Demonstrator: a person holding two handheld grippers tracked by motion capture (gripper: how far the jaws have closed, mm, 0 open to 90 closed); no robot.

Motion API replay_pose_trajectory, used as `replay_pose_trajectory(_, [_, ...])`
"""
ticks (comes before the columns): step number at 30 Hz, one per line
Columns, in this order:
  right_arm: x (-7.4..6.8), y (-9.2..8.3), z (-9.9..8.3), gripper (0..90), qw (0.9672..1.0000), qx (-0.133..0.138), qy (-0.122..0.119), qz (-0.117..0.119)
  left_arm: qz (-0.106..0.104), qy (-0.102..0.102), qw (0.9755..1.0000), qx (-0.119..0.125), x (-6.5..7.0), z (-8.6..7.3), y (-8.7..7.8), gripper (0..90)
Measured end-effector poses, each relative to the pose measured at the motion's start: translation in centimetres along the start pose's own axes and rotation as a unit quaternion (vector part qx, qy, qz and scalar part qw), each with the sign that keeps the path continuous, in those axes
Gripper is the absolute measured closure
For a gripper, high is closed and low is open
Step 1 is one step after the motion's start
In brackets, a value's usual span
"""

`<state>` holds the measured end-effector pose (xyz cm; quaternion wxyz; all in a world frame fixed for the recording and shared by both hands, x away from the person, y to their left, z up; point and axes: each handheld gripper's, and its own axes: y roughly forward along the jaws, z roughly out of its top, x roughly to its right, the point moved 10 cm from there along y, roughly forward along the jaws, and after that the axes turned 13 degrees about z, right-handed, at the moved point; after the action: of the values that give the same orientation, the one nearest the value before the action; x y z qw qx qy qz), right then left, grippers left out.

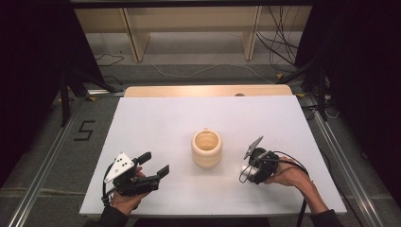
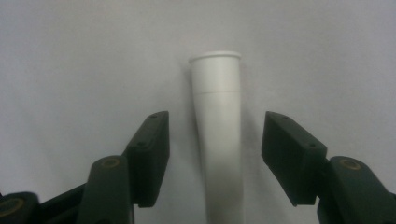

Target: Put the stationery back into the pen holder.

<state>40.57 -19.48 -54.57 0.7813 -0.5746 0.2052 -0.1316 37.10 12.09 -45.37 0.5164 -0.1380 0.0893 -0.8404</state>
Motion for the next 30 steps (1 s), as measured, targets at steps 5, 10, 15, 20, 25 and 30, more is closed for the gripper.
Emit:
replay_pose_trajectory(5, [-0.05, 0.17, -0.13, 49.7, 0.9999, -0.016, -0.006, -0.002, 0.0, 0.0, 1.0, 0.0, -0.01, -0.02, 0.0, 15.5])
replay_pose_trajectory(10, [-0.08, 0.3, -0.15, 55.4, 0.9998, -0.019, -0.008, 0.001, 0.0, 0.0, 1.0, 0.0, -0.02, -0.03, -0.01, 15.5])
replay_pose_trajectory(15, [-0.11, 0.44, -0.15, 60.9, 0.9996, -0.023, -0.013, 0.003, 0.0, 0.0, 1.0, -0.001, -0.05, -0.04, -0.01, 15.5])
replay_pose_trajectory(20, [0.04, 0.43, -0.22, 67.8, 0.9994, -0.03, -0.014, -0.004, 0.0, 0.001, 1.0, -0.001, -0.04, -0.04, -0.01, 15.6])
replay_pose_trajectory(25, [-0.04, 0.43, -0.29, 69.3, 0.9991, -0.036, -0.023, -0.004, 0.0, 0.0, 1.0, -0.001, -0.03, -0.02, -0.02, 15.6])
replay_pose_trajectory(30, [-0.49, 0.08, -0.09, 69.5, 0.9988, -0.033, -0.035, -0.002, 0.0, 0.0, 1.0, 0.0, -0.04, 0.0, -0.03, 15.6])
